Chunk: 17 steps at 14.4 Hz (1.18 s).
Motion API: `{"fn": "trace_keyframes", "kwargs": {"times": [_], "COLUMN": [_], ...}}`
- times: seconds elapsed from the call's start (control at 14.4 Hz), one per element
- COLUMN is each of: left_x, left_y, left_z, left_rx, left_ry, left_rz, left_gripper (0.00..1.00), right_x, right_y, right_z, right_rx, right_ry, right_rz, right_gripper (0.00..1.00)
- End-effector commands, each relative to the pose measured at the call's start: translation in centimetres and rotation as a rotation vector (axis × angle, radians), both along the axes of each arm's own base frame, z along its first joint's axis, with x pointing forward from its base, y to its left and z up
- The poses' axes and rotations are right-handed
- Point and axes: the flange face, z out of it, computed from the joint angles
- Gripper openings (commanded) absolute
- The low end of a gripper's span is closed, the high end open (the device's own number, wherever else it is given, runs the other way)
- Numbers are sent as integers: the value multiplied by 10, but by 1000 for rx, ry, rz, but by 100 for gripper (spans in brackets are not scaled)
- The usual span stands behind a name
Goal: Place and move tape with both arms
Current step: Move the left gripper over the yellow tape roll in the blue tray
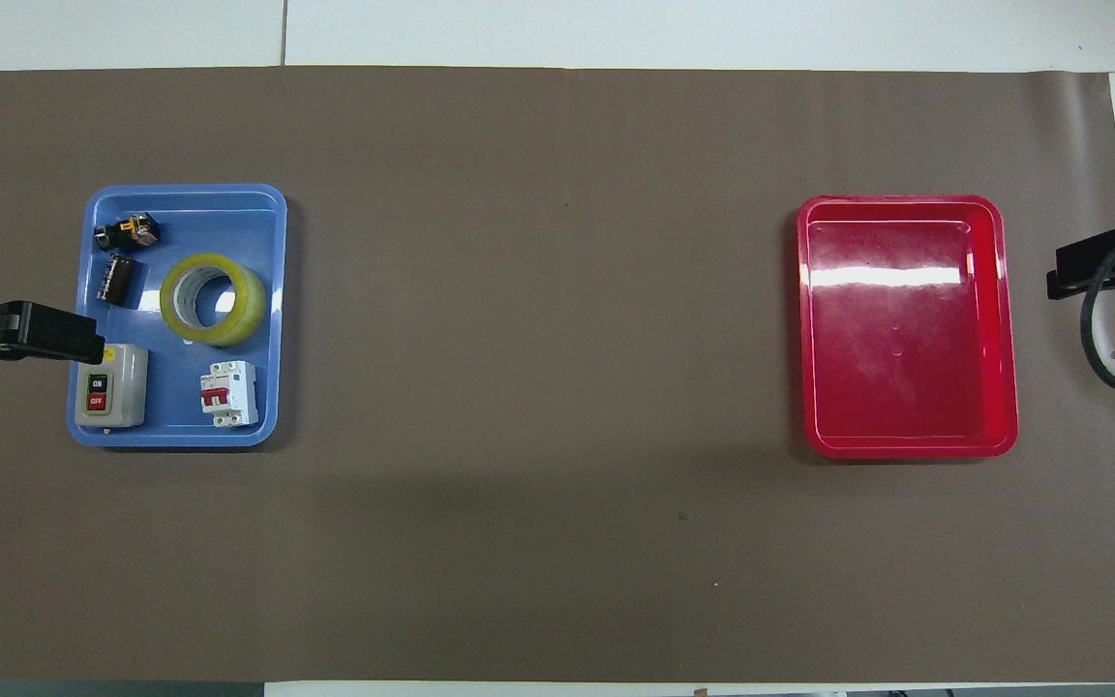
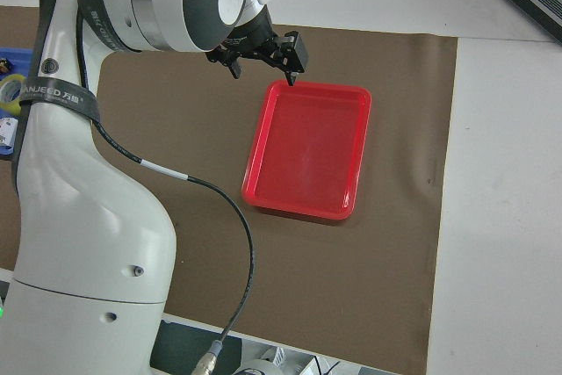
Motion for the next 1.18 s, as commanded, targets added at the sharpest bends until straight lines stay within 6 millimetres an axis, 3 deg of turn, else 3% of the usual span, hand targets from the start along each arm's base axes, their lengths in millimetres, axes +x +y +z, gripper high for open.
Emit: {"fn": "trace_keyframes", "kwargs": {"times": [0.0, 0.42, 0.49, 0.69, 0.9, 1.04, 1.11], "left_x": [1, 0, 6, 20, 49, 66, 74], "left_y": [-2, -1, 3, 4, 7, 18, 33], "left_z": [2, 2, -9, -14, -44, -69, -80], "left_rx": [-23, -23, -22, -24, -23, -22, -15], "left_ry": [5, 8, 29, -6, -28, -43, -52], "left_rz": [4, 4, 9, 16, 27, 45, 67], "left_gripper": [100, 100, 100, 100, 100, 100, 100], "right_x": [-1, -1, -1, 0, 1, -1, -3], "right_y": [-1, 1, 2, 2, 3, 2, 2], "right_z": [1, 2, 2, 0, 0, -2, -4], "right_rx": [-11, 0, 0, -1, -1, 0, 1], "right_ry": [11, 8, 5, 2, -9, 1, 16], "right_rz": [23, 39, 39, 38, 40, 40, 38], "right_gripper": [100, 100, 100, 100, 100, 100, 100]}}
